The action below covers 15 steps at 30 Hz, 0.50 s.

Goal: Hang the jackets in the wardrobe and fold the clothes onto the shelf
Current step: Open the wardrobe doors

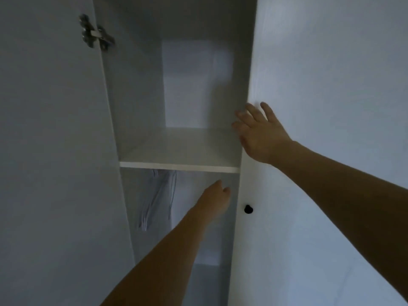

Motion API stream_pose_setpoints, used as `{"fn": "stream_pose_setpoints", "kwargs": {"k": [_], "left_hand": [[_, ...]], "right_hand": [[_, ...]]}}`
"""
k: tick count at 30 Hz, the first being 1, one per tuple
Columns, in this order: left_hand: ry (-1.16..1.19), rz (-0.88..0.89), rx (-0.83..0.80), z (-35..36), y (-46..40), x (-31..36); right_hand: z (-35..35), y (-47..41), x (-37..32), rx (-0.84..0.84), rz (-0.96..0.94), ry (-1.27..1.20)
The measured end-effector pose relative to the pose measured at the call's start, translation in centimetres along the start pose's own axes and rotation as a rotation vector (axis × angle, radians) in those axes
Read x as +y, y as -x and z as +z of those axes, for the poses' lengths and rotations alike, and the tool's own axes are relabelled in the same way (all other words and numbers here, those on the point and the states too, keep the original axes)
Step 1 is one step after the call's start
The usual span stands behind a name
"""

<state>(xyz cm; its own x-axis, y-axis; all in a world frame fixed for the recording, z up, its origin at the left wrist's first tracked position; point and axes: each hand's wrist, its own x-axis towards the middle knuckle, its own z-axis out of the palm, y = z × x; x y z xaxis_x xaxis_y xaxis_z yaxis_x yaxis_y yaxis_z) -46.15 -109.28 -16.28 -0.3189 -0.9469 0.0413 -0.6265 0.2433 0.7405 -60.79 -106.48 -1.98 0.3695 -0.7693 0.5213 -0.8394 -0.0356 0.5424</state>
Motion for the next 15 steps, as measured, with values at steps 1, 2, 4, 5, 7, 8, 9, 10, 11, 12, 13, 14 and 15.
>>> {"fn": "stream_pose_setpoints", "kwargs": {"k": [1, 2, 4, 5, 7, 8, 9, 10, 11, 12, 13, 14, 15], "left_hand": [[0.014, 0.008, -0.047, 0.9, -1.3, 0.1], [0.041, 0.02, -0.087, 1.7, -2.4, 0.2], [0.105, 0.062, -0.132, 3.3, -4.3, 0.1], [0.124, 0.084, -0.132, 3.9, -4.9, 0.1], [0.126, 0.11, -0.092, 4.7, -5.5, -0.1], [0.112, 0.13, -0.066, 4.8, -5.4, -0.4], [0.099, 0.157, -0.043, 4.9, -5.1, -0.7], [0.091, 0.185, -0.03, 4.8, -4.5, -0.9], [0.085, 0.21, -0.023, 4.8, -3.8, -1.2], [0.084, 0.232, -0.021, 4.7, -2.8, -1.4], [0.085, 0.255, -0.019, 4.7, -1.7, -1.5], [0.089, 0.277, -0.014, 4.8, -0.5, -1.5], [0.098, 0.296, -0.009, 5.0, 1.0, -1.5]], "right_hand": [[0.8, -0.2, 0.2, -0.03, -0.004, 0.05], [1.5, -0.4, 0.4, -0.052, -0.009, 0.104], [2.6, -0.5, 0.6, -0.058, -0.013, 0.186], [2.8, -0.4, 0.6, -0.051, -0.009, 0.21], [3.0, -0.3, 0.2, -0.042, 0.002, 0.248], [2.8, -0.1, 0.0, -0.043, 0.014, 0.254], [2.4, 0.1, -0.3, -0.043, 0.026, 0.254], [2.0, 0.5, -0.6, -0.036, 0.033, 0.255], [1.5, 1.0, -0.7, -0.03, 0.038, 0.249], [0.9, 1.7, -0.9, -0.028, 0.038, 0.237], [0.1, 2.6, -1.0, -0.025, 0.036, 0.217], [-0.8, 3.7, -1.0, -0.013, 0.03, 0.193], [-1.9, 5.0, -1.1, 0.007, 0.021, 0.164]]}}
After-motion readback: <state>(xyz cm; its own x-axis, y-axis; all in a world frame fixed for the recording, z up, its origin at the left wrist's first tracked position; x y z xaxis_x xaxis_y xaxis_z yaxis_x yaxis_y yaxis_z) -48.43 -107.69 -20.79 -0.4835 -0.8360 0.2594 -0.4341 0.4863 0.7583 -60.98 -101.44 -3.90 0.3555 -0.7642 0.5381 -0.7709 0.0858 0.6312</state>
